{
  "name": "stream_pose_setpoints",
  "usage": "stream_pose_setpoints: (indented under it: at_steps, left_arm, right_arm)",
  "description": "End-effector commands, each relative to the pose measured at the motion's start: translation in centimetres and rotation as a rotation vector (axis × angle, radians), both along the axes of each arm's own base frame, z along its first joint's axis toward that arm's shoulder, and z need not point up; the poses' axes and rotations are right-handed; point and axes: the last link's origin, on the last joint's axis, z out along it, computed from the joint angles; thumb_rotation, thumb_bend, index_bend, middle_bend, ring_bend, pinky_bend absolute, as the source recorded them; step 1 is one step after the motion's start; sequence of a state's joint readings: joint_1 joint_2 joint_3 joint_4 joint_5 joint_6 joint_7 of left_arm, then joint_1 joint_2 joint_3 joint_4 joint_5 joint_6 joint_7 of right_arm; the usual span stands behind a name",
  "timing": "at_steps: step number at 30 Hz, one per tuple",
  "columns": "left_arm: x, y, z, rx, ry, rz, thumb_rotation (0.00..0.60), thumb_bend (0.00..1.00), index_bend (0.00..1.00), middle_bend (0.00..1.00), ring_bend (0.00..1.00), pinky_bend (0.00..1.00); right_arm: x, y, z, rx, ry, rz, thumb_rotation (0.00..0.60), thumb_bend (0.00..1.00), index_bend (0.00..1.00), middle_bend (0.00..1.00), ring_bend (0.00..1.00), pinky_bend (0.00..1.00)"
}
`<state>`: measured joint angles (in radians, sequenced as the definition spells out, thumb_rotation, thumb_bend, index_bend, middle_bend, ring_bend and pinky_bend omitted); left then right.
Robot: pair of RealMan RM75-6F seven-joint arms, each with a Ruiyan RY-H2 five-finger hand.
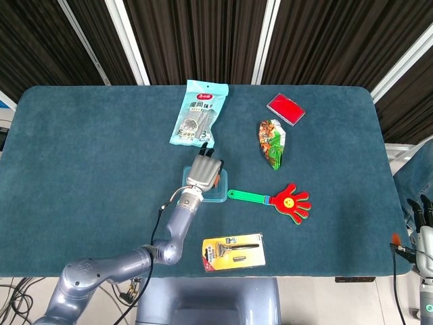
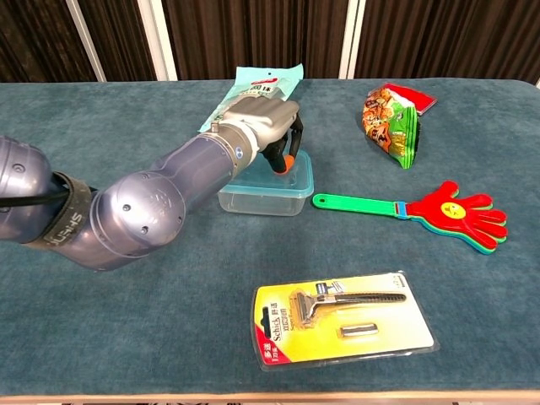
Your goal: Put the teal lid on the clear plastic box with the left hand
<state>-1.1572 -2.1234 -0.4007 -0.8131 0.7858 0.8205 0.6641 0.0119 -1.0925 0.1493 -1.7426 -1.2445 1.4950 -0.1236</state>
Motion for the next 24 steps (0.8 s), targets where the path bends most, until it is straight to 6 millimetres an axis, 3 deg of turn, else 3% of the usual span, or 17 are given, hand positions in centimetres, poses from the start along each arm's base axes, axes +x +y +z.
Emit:
stream_pose_setpoints:
  at_steps: [1,9,15,16,17,21,24]
  left_arm:
    - [-0.1,0.0,0.0,-0.007,0.002,0.006,0.6,0.48,0.65,0.58,0.15,0.03]
    - [0.1,0.1,0.1,-0.012,-0.007,0.019,0.6,0.48,0.65,0.58,0.15,0.03]
    - [2.5,0.1,2.1,0.056,-0.068,-0.056,0.6,0.48,0.63,0.57,0.15,0.03]
    - [3.3,0.1,3.1,0.081,-0.096,-0.077,0.6,0.47,0.61,0.55,0.15,0.03]
    - [4.3,0.0,5.7,0.157,-0.13,-0.128,0.6,0.47,0.58,0.53,0.14,0.03]
    - [3.5,-1.3,9.4,0.211,-0.103,-0.15,0.6,0.44,0.41,0.41,0.1,0.03]
    - [2.2,-2.3,12.4,0.266,-0.071,-0.148,0.6,0.43,0.34,0.33,0.09,0.05]
  right_arm:
    - [0.0,0.0,0.0,0.0,-0.001,0.0,0.6,0.41,0.14,0.03,0.03,0.0]
    - [0.0,0.0,0.0,-0.003,-0.002,-0.002,0.6,0.41,0.14,0.03,0.03,0.0]
    - [-0.1,0.0,0.0,-0.006,-0.002,-0.002,0.6,0.41,0.14,0.03,0.03,0.0]
    - [0.0,0.0,0.0,-0.006,-0.001,-0.001,0.6,0.41,0.14,0.03,0.03,0.0]
    - [0.0,-0.1,0.0,-0.002,0.004,0.008,0.6,0.41,0.14,0.03,0.03,0.0]
    - [0.2,-0.1,0.1,0.014,0.015,0.041,0.6,0.41,0.14,0.03,0.03,0.0]
    - [0.3,-0.2,0.0,0.036,0.032,0.071,0.6,0.41,0.14,0.03,0.03,0.0]
